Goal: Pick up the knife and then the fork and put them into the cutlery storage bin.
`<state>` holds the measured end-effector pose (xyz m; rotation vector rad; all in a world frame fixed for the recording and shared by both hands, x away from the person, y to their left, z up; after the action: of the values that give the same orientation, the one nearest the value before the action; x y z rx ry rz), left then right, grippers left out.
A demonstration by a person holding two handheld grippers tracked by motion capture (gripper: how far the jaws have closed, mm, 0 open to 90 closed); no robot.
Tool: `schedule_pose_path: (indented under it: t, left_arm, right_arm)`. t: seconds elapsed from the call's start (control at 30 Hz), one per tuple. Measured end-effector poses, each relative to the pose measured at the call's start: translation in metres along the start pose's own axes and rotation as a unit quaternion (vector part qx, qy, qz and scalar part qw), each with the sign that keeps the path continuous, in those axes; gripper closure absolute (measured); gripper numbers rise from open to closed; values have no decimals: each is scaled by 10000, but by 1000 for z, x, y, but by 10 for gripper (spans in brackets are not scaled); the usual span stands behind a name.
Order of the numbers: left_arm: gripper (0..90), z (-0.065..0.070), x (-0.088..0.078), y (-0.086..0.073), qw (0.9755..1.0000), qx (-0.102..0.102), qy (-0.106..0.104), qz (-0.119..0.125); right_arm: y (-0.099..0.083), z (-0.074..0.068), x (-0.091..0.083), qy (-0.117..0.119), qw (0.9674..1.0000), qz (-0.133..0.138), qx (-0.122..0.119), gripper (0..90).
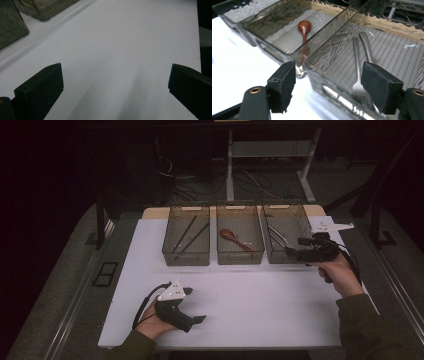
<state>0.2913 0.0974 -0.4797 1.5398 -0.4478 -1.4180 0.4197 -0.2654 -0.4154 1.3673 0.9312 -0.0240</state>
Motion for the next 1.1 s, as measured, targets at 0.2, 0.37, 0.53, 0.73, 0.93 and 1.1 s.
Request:
schedule_pose_path:
  t: [0.2, 0.37, 0.53, 0.73, 0.93, 1.1]
  left_arm:
    - [0, 0, 0, 0, 10000, -1, 2, 2]
    - [0, 1, 0, 1, 10000, 1, -2, 16]
    - [0, 1, -1, 1, 10000, 7, 4, 20]
    - [0, 1, -1, 1, 10000, 23, 4, 27]
    - [0, 2, -1, 1, 10000, 22, -1, 27]
    - [0, 2, -1, 2, 10000, 19, 0, 30]
  right_arm:
    - [-13, -13, -9, 63, 9999, 77, -58, 252]
    - [-23, -24, -14, 148, 9998, 99, -128, 235]
    - [-31, -34, -18, 162, 9994, 143, -260, 208]
    - [-40, -42, -27, 168, 9990, 354, -233, 199]
    - [-53, -49, -34, 233, 9983, 486, -223, 197]
    - [-70, -55, -37, 292, 9982, 480, -213, 196]
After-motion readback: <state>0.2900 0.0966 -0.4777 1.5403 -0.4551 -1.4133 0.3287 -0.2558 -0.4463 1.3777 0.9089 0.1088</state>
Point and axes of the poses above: each handheld gripper's, and its own axes: x roughly forward along the jaws, y roughly out of its top, z roughly to its right, the point moved 7 cm from there along x, roughly forward along the jaws, and after that the axes turned 4 degrees about -y, right-handed, at the moved point
